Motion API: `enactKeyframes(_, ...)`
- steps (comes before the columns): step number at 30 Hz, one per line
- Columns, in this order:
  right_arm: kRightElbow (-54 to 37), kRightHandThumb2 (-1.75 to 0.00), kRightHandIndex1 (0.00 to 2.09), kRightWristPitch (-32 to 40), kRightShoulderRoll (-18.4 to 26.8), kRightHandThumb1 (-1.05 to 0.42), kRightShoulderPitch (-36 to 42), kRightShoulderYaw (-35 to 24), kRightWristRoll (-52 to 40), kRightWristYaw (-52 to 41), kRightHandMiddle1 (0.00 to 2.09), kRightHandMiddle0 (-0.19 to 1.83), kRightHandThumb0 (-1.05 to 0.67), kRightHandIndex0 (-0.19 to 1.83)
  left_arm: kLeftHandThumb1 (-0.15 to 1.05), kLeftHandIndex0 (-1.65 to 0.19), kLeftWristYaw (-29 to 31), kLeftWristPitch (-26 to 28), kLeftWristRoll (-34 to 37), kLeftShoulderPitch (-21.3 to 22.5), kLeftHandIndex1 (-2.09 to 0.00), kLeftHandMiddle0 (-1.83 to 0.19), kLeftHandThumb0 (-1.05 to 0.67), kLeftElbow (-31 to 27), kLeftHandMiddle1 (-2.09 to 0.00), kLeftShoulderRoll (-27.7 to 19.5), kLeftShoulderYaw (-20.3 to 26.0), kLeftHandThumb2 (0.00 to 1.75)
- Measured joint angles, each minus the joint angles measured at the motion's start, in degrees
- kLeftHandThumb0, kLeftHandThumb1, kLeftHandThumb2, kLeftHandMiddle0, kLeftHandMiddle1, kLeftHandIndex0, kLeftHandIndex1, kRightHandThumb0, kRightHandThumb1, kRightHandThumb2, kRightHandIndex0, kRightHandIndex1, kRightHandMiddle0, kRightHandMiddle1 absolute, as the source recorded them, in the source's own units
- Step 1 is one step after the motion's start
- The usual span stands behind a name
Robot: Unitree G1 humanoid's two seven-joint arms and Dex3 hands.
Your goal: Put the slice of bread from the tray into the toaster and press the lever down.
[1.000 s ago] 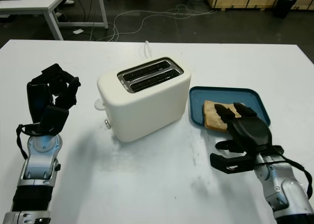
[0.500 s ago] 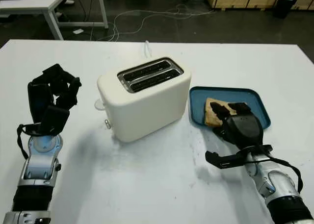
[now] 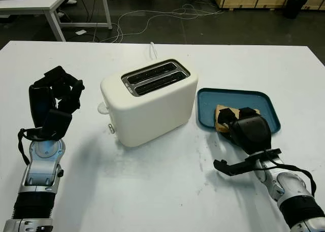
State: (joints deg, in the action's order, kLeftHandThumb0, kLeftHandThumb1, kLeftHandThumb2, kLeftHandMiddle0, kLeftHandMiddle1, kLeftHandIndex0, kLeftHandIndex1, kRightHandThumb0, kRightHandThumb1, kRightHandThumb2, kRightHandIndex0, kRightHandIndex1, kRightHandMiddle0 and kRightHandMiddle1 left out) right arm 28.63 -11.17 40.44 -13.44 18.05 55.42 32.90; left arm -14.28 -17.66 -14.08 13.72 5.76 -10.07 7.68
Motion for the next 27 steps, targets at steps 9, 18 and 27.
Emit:
enactKeyframes(9,-5.61,-0.56,1.75,-0.16,1.47,-0.92,0.53,-1.12,-0.55,-1.86,1.75,0.46,-0.45,1.05,0.85,-0.98,-0.01,-0.05,0.08,0.0,-1.46,-1.24,-0.82,0.0,-1.61,0.16,0.0,0.52)
enactKeyframes(18,-6.67,-0.56,1.75,-5.81,1.78,-0.92,-0.35,-6.27,-10.39,-8.85,1.75,0.5,-0.47,1.02,0.85,-0.97,-0.01,-0.42,0.33,0.0,-1.45,-1.23,-0.81,0.02,-1.62,0.25,0.01,0.51)
enactKeyframes(27,-6.91,-0.54,1.75,-7.43,2.23,-0.92,-2.51,-8.84,-15.92,-18.42,1.75,0.48,-0.52,0.93,0.86,-0.97,-0.04,-0.52,0.14,0.0,-1.46,-1.22,-0.8,0.09,-1.62,0.24,0.0,0.5)
